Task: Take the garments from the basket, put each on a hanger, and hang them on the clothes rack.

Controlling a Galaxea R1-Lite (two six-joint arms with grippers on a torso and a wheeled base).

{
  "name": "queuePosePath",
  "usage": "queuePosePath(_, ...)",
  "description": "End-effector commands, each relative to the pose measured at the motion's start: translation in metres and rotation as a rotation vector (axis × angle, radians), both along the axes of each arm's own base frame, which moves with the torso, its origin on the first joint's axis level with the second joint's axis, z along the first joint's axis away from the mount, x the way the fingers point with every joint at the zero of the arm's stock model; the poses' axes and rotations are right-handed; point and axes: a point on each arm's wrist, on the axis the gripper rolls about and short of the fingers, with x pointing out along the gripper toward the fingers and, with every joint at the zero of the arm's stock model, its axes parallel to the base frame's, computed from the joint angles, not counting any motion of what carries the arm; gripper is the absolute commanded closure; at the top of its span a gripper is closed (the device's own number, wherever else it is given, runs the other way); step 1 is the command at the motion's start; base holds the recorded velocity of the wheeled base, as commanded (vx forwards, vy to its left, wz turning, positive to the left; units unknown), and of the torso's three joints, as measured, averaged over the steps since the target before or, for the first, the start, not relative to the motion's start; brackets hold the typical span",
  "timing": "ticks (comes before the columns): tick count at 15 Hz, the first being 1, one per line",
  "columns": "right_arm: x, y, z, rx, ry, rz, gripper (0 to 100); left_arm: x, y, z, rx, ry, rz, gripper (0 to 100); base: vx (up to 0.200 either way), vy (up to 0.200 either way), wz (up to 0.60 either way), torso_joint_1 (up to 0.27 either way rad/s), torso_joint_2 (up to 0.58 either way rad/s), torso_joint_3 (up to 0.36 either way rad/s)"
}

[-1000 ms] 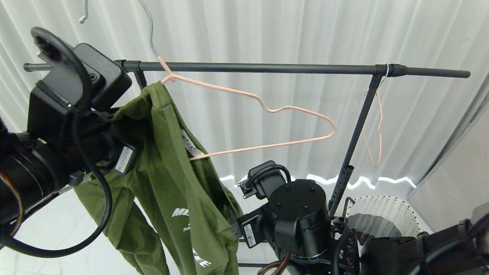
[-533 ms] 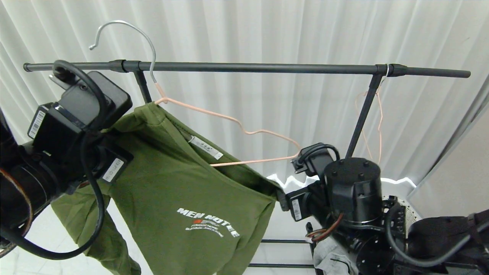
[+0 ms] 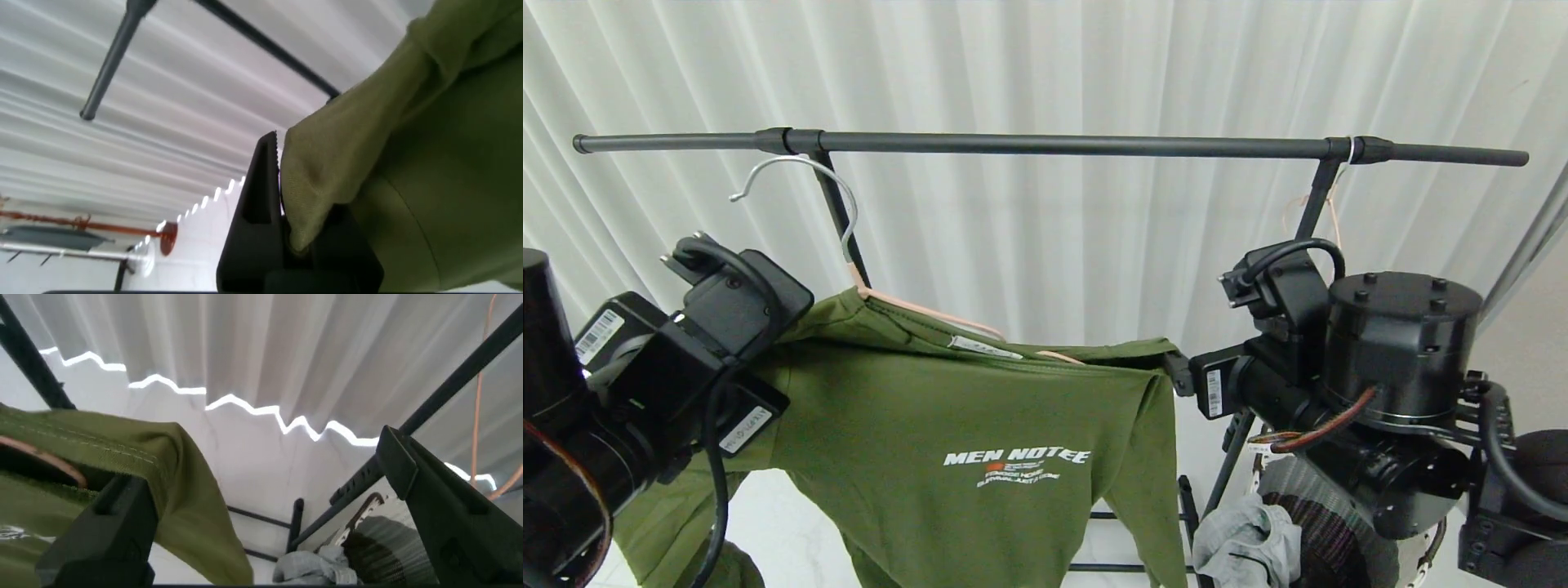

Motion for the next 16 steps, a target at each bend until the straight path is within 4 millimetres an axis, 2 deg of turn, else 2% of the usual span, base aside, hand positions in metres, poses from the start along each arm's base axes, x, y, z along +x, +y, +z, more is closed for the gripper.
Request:
queuePosePath(1, -0.013, -0.004, 0.016, 0.037, -0.033, 0.030, 0, 0.000, 0.000, -0.006, 0.013, 0.018, 0.017, 100, 0.000, 0.000, 0.00, 0.000, 0.00, 0.000)
queuePosePath(4, -0.025, 0.001, 0.020, 0.042, -0.044, 0.075, 0, 0.000, 0.001, -0.006, -0.001, 0.007, 0.071, 100, 0.000, 0.000, 0.00, 0.000, 0.00, 0.000)
queuePosePath(6, -0.042, 0.008, 0.024, 0.045, -0.054, 0.142, 0, 0.002, 0.003, -0.006, -0.033, -0.006, 0.135, 100, 0.000, 0.000, 0.00, 0.000, 0.00, 0.000)
queuePosePath(7, -0.059, 0.015, 0.026, 0.047, -0.052, 0.209, 0, 0.003, 0.003, -0.008, -0.061, -0.013, 0.176, 100, 0.000, 0.000, 0.00, 0.000, 0.00, 0.000)
queuePosePath(10, -0.084, 0.028, 0.022, 0.022, -0.036, 0.322, 0, 0.004, 0.001, -0.010, -0.095, -0.016, 0.179, 100, 0.000, 0.000, 0.00, 0.000, 0.00, 0.000)
queuePosePath(13, -0.086, 0.031, 0.021, -0.019, -0.051, 0.356, 0, -0.003, -0.012, -0.010, -0.162, -0.018, 0.083, 100, 0.000, 0.000, 0.00, 0.000, 0.00, 0.000)
queuePosePath(16, -0.075, 0.039, 0.022, -0.059, -0.076, 0.407, 0, -0.016, -0.026, -0.015, -0.174, 0.004, -0.034, 100, 0.000, 0.000, 0.00, 0.000, 0.00, 0.000)
